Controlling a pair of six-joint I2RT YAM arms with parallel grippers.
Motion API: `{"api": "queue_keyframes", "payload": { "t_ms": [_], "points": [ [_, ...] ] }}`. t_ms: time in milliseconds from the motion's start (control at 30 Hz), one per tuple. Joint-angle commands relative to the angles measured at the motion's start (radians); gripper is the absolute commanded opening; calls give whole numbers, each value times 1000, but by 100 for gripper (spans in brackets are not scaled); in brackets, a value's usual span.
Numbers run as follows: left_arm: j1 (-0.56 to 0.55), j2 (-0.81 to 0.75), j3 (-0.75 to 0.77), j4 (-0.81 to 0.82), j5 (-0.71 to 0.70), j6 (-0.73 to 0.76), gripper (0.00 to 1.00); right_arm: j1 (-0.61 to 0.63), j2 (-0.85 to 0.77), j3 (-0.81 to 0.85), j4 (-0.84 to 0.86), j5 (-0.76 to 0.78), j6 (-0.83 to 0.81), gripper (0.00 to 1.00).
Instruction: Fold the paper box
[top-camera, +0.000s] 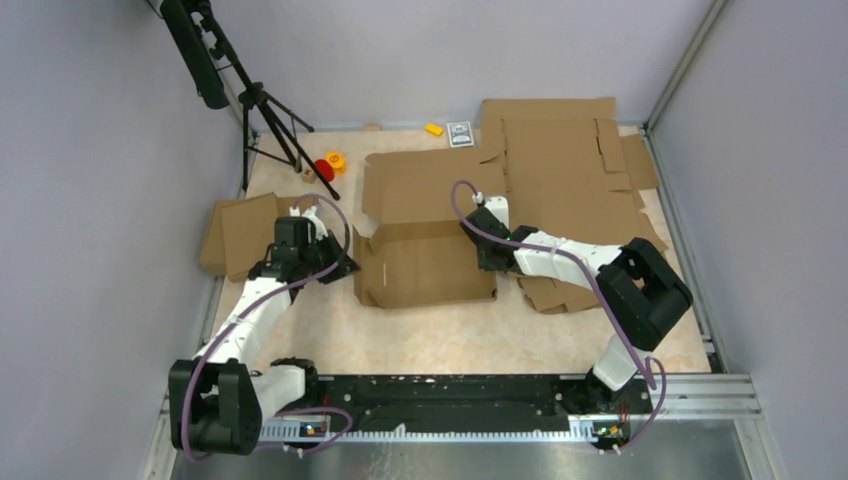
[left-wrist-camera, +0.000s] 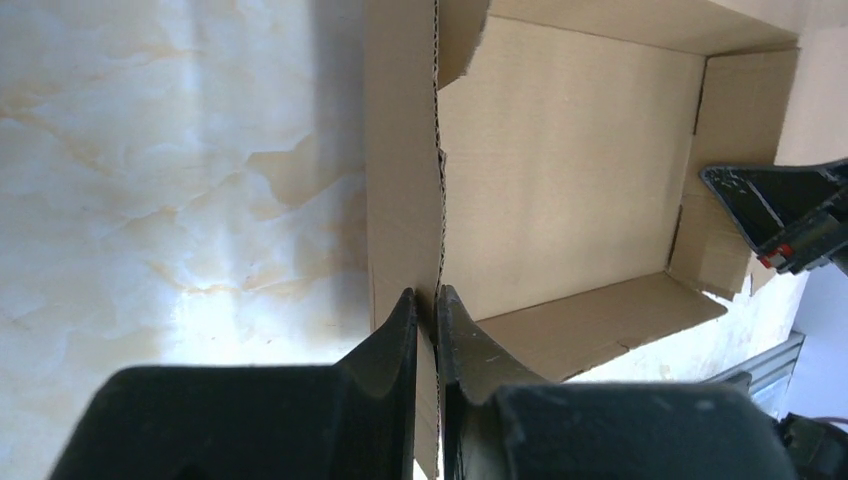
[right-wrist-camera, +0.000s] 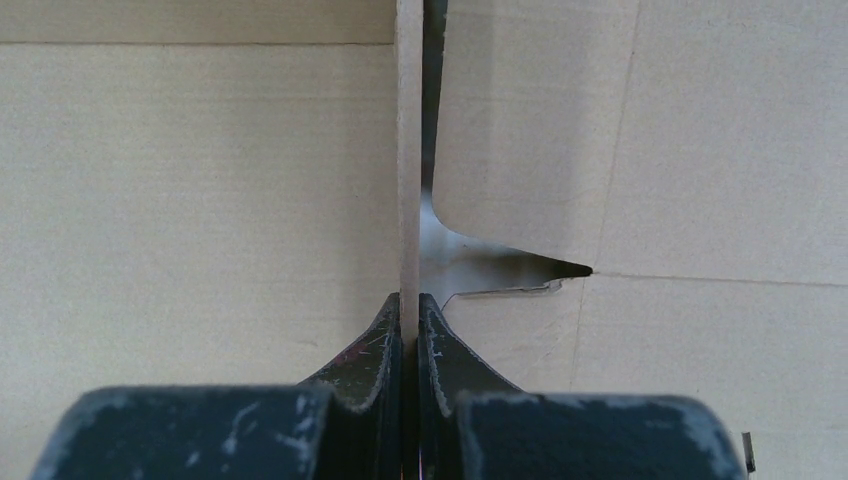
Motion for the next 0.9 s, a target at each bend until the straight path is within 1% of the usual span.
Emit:
{"api": "queue_keyframes", "payload": {
  "t_ms": [0, 267, 400, 433, 467, 500, 533, 667, 700, 767, 867],
  "points": [
    [-56, 15, 47, 31, 115, 9, 9, 38, -17, 45, 31, -30, 12, 0],
    [-114, 60, 79, 31, 125, 12, 12, 52, -11, 55, 25, -25, 19, 0],
    [-135, 93, 82, 43, 136, 8, 15, 54, -8, 57, 25, -26, 20, 0],
    [-138, 103, 81, 46, 141, 7, 18, 53, -6, 58, 26, -26, 19, 0],
    [-141, 113, 81, 46, 144, 6, 23, 54, -7, 58, 25, -26, 20, 0],
    [-142, 121, 82, 44, 145, 7, 34, 53, -6, 59, 23, -25, 19, 0],
    [-142, 127, 81, 39, 136, 6, 42, 54, -6, 58, 22, -22, 20, 0],
    [-142, 126, 83, 9, 78, 6, 63, 53, -10, 59, 20, -22, 17, 0],
    [-142, 122, 84, 4, 71, 10, 67, 54, -10, 59, 19, -21, 17, 0],
    [-142, 110, 84, -2, 61, 12, 70, 53, -13, 59, 18, -20, 16, 0],
    [-142, 108, 85, -7, 50, 14, 69, 54, -14, 60, 17, -20, 14, 0]
  ]
}}
